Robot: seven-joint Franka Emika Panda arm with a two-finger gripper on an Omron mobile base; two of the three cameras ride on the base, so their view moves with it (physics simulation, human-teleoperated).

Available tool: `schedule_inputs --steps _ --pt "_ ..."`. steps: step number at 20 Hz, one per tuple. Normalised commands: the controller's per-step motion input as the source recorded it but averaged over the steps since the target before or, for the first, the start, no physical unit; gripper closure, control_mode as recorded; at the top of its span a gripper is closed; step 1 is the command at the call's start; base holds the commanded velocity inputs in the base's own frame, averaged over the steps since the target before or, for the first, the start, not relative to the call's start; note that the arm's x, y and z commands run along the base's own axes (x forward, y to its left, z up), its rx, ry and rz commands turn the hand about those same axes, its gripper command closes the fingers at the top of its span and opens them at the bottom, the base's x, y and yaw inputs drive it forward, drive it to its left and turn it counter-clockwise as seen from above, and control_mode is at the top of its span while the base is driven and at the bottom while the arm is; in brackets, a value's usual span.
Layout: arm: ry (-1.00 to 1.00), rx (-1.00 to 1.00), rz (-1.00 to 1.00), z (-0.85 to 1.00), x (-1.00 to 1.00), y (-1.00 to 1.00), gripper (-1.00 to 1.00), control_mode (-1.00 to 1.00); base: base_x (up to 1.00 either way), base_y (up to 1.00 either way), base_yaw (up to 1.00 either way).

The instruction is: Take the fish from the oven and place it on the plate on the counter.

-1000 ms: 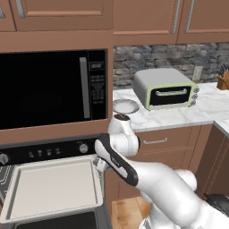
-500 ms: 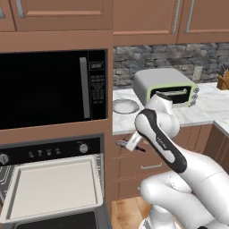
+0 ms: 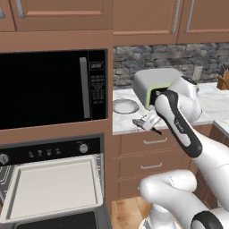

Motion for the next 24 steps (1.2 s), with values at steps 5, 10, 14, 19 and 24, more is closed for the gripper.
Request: schedule_inputs --steps 5,10,14,19,24 --pt "0.0 -0.05 -0.13 0.13 0.7 -0.21 1.0 -1.0 0.0 0.0 0.0" --pt "0.0 -0.06 -0.05 -0.02 0.96 0.0 1.0 -1.0 0.0 0.0 0.0" --pt "-0.01 0.0 0.0 -0.24 0.84 -0.06 1.0 -1.0 0.0 0.0 0.0" --pt "-0.03 0.0 0.0 -0.4 0.76 -0.06 1.0 -1.0 0.0 0.0 0.0" --pt "0.0 -0.04 -0.03 -0.56 0.62 0.01 1.0 -1.0 0.0 0.0 0.0"
